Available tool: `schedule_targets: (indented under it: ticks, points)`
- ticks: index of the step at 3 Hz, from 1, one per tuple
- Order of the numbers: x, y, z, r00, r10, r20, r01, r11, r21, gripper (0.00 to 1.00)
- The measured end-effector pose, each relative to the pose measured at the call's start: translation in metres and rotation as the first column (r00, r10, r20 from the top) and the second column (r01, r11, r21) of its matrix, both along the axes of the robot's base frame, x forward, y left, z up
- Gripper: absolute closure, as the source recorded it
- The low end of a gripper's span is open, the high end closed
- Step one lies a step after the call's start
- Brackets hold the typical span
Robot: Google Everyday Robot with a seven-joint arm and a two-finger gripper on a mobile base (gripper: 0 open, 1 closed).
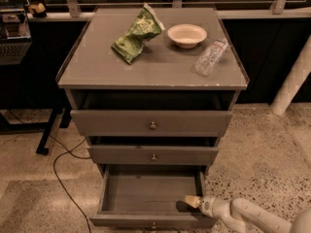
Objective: Open bottom drawer
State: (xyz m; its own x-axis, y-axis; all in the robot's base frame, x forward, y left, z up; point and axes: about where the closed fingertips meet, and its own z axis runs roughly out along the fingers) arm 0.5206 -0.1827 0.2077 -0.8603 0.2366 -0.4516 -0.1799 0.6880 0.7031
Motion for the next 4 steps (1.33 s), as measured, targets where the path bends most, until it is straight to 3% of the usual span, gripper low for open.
schedule_targets:
  ticks: [1,2,3,4]
  points:
    - [-0.0066,-0.0034,0.0387,0.9945,-0.027,0.102,0.022,0.998,0.050,0.35]
    - [-0.0073,-0.0073,0.0417,0.9931,-0.041,0.110,0.035,0.998,0.056,0.11]
    - [-0.0073,-0.0073,0.0417,0.9931,-0.041,0.110,0.035,0.998,0.056,0.00]
    - [-0.0073,-0.0073,0.0417,0.9931,-0.041,0.110,0.035,0.998,0.056,0.00]
